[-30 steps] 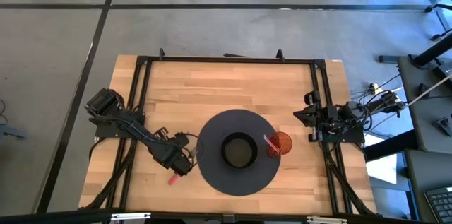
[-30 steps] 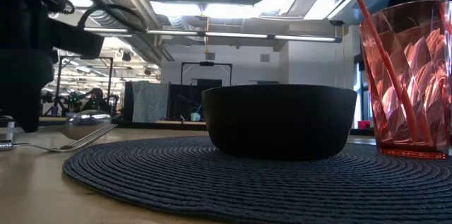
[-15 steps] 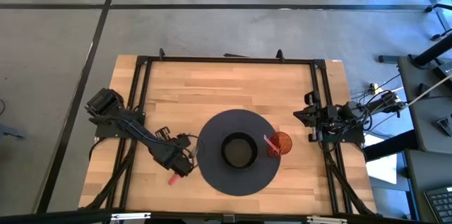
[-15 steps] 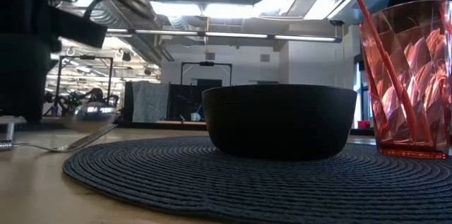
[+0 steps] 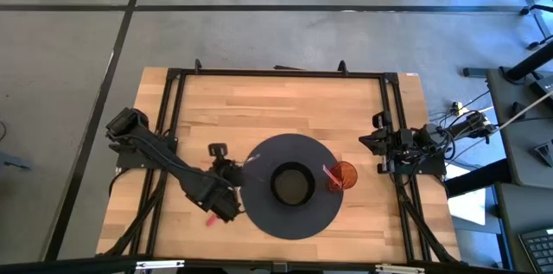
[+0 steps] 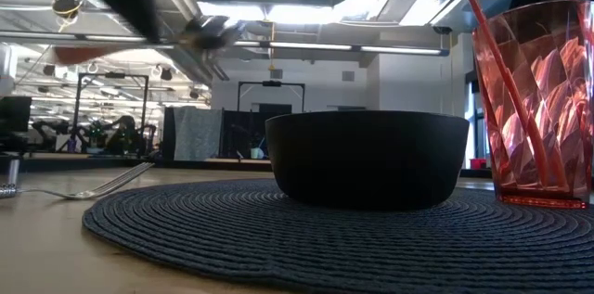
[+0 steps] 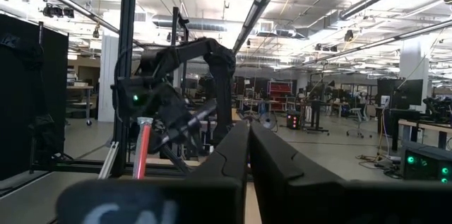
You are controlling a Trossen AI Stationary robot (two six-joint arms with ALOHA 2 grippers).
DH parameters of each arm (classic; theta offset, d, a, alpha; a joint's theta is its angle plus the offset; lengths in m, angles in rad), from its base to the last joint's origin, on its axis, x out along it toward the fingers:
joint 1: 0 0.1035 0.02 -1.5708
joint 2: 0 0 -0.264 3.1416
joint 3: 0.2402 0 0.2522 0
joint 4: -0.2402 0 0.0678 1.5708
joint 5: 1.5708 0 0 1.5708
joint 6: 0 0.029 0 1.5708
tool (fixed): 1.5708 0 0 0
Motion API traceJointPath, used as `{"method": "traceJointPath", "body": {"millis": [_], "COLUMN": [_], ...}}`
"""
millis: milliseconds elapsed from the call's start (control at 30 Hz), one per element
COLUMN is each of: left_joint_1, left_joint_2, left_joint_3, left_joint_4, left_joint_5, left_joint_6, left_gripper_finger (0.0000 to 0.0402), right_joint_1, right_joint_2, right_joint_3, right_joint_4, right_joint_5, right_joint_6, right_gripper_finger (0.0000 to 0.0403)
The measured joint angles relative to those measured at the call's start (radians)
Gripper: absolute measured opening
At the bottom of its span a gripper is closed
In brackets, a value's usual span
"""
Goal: Pick & Place Utensil
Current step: Put the orange spoon into the black bowl on the mat
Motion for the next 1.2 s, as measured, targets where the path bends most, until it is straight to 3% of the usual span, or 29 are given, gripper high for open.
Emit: {"method": "traceJointPath", "body": {"millis": [167,300,667,800,1067,1200], "left_joint_1": [0.004,0.023,0.027,0.027,0.028,0.038], "left_joint_2": [0.000,0.000,0.102,0.174,0.314,0.342], "left_joint_3": [0.065,0.088,0.088,0.088,0.088,0.088], "left_joint_4": [0.010,0.066,0.307,0.306,0.316,0.323], "left_joint_5": [-0.187,-0.256,-0.445,-0.498,-0.741,-0.752], "left_joint_6": [0.198,0.339,0.928,1.042,1.191,1.224], "left_gripper_finger": [0.0002,0.0002,0.0002,0.0002,0.0002,0.0002], "right_joint_1": [0.000,0.000,0.000,0.000,0.000,0.000], "right_joint_2": [0.000,0.000,0.000,0.000,0.000,0.000], "right_joint_3": [0.000,0.000,0.000,0.000,0.000,0.000], "right_joint_4": [0.000,-0.002,-0.023,-0.024,-0.028,-0.030], "right_joint_5": [0.000,0.000,0.000,0.000,0.000,0.001], "right_joint_6": [0.000,0.000,0.000,0.000,0.000,0.000], "right_gripper_finger": [0.0016,0.0016,0.0016,0.0016,0.0016,0.0016]}}
